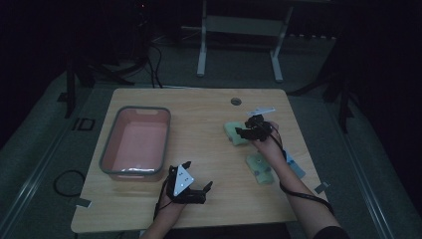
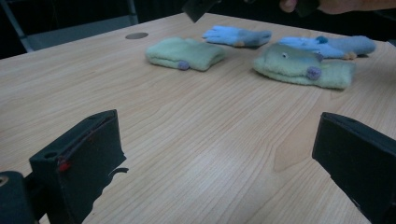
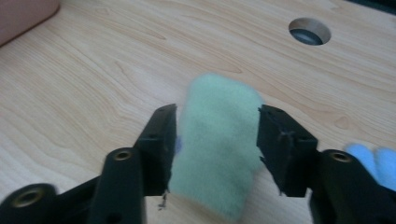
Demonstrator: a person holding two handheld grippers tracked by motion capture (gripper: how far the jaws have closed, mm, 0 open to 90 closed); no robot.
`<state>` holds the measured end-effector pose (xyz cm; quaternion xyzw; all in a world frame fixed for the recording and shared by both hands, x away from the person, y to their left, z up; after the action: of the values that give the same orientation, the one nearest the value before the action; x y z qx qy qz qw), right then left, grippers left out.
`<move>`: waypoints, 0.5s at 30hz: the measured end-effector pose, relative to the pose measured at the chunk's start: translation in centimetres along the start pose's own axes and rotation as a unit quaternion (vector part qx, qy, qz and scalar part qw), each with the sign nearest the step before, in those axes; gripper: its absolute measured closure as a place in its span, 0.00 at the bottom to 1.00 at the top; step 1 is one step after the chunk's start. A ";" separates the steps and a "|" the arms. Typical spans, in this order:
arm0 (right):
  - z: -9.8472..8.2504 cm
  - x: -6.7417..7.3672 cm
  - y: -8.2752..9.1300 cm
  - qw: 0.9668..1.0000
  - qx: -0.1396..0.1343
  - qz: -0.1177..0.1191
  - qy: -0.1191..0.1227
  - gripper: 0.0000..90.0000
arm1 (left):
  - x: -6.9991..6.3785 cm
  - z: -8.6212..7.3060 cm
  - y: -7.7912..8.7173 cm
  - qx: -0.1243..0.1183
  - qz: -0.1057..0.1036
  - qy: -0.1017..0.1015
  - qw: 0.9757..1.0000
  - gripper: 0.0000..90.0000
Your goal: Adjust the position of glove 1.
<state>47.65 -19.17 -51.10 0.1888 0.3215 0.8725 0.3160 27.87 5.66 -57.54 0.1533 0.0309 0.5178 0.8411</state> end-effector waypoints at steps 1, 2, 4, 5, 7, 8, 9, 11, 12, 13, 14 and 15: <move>0.0 -0.2 -0.3 1.000 0.002 0.006 -0.003 0.55 | 0.0 0.0 0.0 0.000 -0.001 0.000 1.000 0.02; 0.0 -0.2 -0.3 1.000 0.002 0.006 -0.003 0.55 | 0.0 0.0 0.0 0.000 -0.001 0.000 1.000 0.02; 0.1 -0.5 -1.1 1.000 0.005 0.008 -0.003 0.58 | 0.1 0.0 0.0 0.001 -0.002 0.005 1.000 0.02; 0.1 -0.5 -1.1 1.000 0.005 0.008 -0.003 0.58 | 0.1 0.0 0.0 0.001 -0.002 0.005 1.000 0.02; 0.1 -0.8 -2.0 1.000 0.014 0.006 -0.001 0.60 | 0.2 0.0 0.0 0.001 -0.004 0.006 1.000 0.02; 0.2 -1.0 -2.2 1.000 0.017 -0.001 -0.001 0.60 | 0.1 0.0 0.0 0.001 -0.004 0.006 1.000 0.02; 0.2 -1.1 -2.5 1.000 0.019 -0.004 -0.003 0.60 | 0.1 0.0 0.0 0.000 -0.004 0.005 1.000 0.02; 0.2 -1.5 -2.9 1.000 0.024 -0.003 -0.008 0.60 | 0.1 0.0 0.0 0.000 -0.004 0.004 1.000 0.02; 0.2 -1.7 -3.2 1.000 0.028 -0.006 -0.008 0.61 | 0.1 0.0 0.0 0.000 -0.004 0.005 1.000 0.02; 0.2 -1.8 -3.4 1.000 0.029 -0.004 -0.012 0.61 | 0.1 0.0 0.0 0.000 -0.004 0.005 1.000 0.02; 0.1 -2.0 -3.6 0.999 0.030 -0.003 -0.014 0.61 | 0.1 0.0 0.0 0.000 -0.005 0.005 1.000 0.02; 0.1 -2.2 -3.8 0.999 0.034 -0.004 -0.016 0.61 | 0.1 0.0 0.0 0.000 -0.005 0.005 1.000 0.02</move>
<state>50.94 -18.31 -53.89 0.2120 0.3467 0.8564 0.3183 27.93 5.79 -57.53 0.1505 0.0363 0.5145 0.8434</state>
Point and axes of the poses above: each handheld gripper's, and its own axes: y roughly backward along the jaws, z roughly out of its top, x roughly to its left, the point moved 2 cm from there along -y, roughly forward along the jaws, and after that the axes turned 13 degrees about z, right-handed, at the moved point
